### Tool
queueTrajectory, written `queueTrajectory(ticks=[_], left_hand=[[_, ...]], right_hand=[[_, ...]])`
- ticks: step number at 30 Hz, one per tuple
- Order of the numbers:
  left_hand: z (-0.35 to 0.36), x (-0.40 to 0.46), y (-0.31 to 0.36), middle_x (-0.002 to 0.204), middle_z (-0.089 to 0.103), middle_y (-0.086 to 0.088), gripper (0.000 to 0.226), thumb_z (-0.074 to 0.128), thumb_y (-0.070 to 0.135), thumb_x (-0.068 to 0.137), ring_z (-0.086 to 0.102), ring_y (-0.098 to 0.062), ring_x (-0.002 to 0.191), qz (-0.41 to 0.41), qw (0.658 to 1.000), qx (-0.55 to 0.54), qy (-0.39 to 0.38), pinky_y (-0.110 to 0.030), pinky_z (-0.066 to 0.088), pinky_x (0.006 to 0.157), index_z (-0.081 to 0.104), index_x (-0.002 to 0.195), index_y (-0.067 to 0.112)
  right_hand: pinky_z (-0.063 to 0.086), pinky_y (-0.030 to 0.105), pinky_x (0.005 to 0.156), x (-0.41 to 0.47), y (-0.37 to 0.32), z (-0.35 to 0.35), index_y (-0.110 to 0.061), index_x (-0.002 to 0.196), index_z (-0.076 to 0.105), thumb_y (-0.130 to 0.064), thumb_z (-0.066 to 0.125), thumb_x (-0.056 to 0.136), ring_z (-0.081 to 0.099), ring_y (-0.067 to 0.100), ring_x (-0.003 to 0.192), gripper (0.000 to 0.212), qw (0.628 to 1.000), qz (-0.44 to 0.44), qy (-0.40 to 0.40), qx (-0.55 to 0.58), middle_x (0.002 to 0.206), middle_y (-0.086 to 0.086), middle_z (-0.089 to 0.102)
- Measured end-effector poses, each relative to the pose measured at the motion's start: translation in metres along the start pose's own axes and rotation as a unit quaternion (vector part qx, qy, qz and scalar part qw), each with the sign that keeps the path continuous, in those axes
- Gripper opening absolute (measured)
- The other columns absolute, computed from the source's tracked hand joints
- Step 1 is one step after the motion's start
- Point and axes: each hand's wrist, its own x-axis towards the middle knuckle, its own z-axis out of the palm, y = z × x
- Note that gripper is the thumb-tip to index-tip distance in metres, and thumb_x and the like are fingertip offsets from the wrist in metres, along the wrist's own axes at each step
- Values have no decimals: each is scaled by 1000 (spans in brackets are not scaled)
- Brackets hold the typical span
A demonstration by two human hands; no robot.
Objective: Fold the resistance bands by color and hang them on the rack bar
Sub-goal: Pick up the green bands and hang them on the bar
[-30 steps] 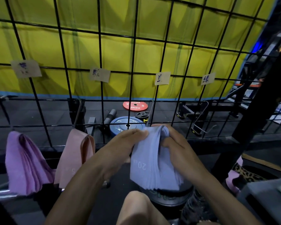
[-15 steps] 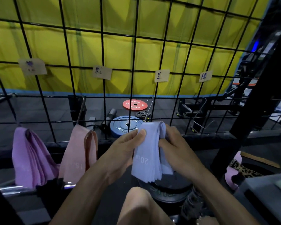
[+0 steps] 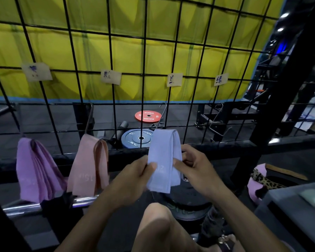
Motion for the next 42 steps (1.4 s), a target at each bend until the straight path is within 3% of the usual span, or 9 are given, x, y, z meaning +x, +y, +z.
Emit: queueTrajectory(ticks=[8, 12, 15, 19, 24, 27, 33, 37, 42], left_hand=[[4, -10, -17, 83, 70, 3, 36, 41, 41, 106, 67, -12, 79, -123, 949, 282, -64, -34, 54, 84, 59, 80, 24], [33, -15, -32, 77, 73, -9, 43, 46, 51, 101, 71, -24, 78, -153, 964, 172, -132, -33, 53, 71, 65, 83, 16], [77, -2, -24, 80, 72, 10, 33, 50, 42, 103, 67, 1, 76, -87, 964, 184, -169, -12, 45, 72, 70, 89, 19], [157, 37, 6, 70, 71, 0, 36, 55, 41, 101, 64, -7, 63, -58, 975, 63, -205, -31, 52, 69, 69, 85, 13], [254, 98, 57, 70, 69, -1, 39, 41, 35, 108, 59, -9, 57, -9, 950, 42, -308, -21, 47, 55, 64, 98, 6], [307, 121, 74, 70, 69, -4, 36, 42, 28, 108, 58, -12, 55, 3, 945, 15, -327, -21, 45, 52, 64, 96, 2], [363, 149, 81, 76, 74, -13, 34, 44, 29, 107, 63, -13, 56, 11, 937, 4, -350, -27, 47, 56, 67, 92, 9], [371, 158, 78, 75, 75, -10, 33, 44, 29, 107, 64, -15, 57, 13, 938, 17, -346, -26, 48, 56, 68, 93, 11], [372, 160, 73, 77, 76, -4, 30, 45, 27, 107, 64, -12, 58, 10, 935, 34, -353, -24, 49, 56, 67, 91, 15]], right_hand=[[47, 24, 96, -26, 22, -15, -48, 149, 30, -32, 58, 100, 64, 0, 110, 58, 997, 40, -54, -32, 111, -11, 73], [46, 22, 100, -44, 49, -56, -45, 145, 40, -28, 60, 99, 62, 2, 115, 53, 998, 50, 1, -31, 117, -8, 72], [51, 28, 92, -63, 77, -104, -36, 133, 56, -26, 61, 99, 67, 7, 103, 36, 994, 72, 63, -45, 107, -4, 72], [51, 16, 77, -103, 119, -175, -25, 104, 71, -10, 64, 96, 71, 4, 87, 18, 975, 124, 172, -72, 89, -8, 76], [49, 10, 65, -160, 187, -266, -11, 96, 75, -7, 68, 93, 69, 10, 76, 9, 920, 238, 299, -87, 86, 2, 77], [45, 2, 66, -176, 229, -316, -5, 96, 75, -4, 71, 89, 65, -9, 71, 8, 872, 281, 381, -124, 93, 8, 75], [51, 40, 96, -153, 297, -370, -9, 110, 74, -34, 80, 80, 67, 24, 101, 39, 801, 349, 440, -205, 106, 10, 74], [46, 44, 102, -131, 314, -372, -26, 116, 66, -64, 77, 65, 57, 30, 116, 64, 758, 409, 446, -243, 118, 3, 65], [36, 47, 106, -115, 321, -373, -26, 112, 62, -57, 81, 67, 47, 35, 125, 58, 729, 441, 460, -249, 126, 6, 57]])
